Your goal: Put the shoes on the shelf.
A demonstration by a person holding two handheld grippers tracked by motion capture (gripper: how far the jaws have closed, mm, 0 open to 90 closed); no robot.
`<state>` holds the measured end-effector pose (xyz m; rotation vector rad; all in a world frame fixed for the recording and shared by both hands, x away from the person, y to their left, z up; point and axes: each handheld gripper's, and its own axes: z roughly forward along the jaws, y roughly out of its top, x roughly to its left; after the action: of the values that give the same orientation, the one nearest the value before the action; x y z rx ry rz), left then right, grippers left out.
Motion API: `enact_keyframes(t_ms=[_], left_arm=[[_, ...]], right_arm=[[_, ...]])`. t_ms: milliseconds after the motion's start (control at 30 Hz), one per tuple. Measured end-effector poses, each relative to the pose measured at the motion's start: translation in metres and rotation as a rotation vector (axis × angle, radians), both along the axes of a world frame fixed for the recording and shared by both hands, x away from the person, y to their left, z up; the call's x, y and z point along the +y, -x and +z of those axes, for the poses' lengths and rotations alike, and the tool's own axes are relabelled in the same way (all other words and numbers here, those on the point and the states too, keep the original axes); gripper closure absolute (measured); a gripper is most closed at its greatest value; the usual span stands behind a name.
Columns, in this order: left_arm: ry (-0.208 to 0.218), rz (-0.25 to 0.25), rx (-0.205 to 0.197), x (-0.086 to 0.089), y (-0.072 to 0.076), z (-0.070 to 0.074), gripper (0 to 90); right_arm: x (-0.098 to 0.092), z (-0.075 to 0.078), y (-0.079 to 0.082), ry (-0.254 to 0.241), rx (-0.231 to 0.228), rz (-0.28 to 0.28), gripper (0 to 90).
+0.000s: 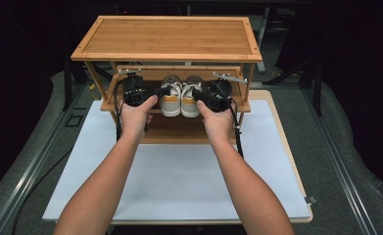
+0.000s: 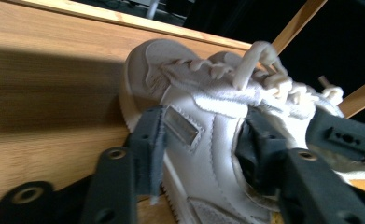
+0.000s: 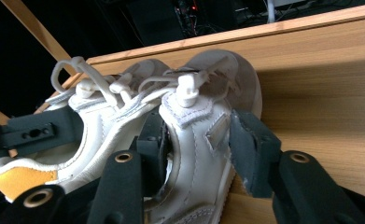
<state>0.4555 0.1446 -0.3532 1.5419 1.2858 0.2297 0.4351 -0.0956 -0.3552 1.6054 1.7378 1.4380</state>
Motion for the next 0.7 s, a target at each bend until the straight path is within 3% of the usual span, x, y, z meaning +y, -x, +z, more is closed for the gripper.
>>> enact_keyframes(t_ms=[133, 167, 333, 433, 600, 700], left_arm=[[-0.056, -0.006, -0.004, -0.003, -0.002, 0.006, 51.1], [-0.051, -0.008, -0.004, -0.002, -0.002, 0.007, 50.6], [-0.048, -0.016, 0.001, -0.001, -0.001, 0.01, 49.7], [-0.048, -0.041, -0.019, 0.001, 0.002, 0.013, 49.8], [-0.056, -0.01, -0.037, 0.004, 0.008, 0.018, 52.3], [-0.044, -0.019, -0.05, 0.006, 0.012, 0.02, 53.4]], right_arm=[[-0.001, 0.004, -0.002, 0.027, 0.031, -0.006, 54.9], [0.0, 0.004, -0.003, 0.013, 0.016, -0.01, 54.1], [-0.001, 0.007, -0.003, 0.024, 0.025, -0.001, 53.6], [-0.001, 0.008, -0.002, 0.022, 0.018, -0.007, 52.7], [-0.006, 0.014, 0.003, 0.006, 0.01, -0.004, 52.3], [-0.01, 0.017, 0.007, 0.005, 0.003, -0.002, 52.5]])
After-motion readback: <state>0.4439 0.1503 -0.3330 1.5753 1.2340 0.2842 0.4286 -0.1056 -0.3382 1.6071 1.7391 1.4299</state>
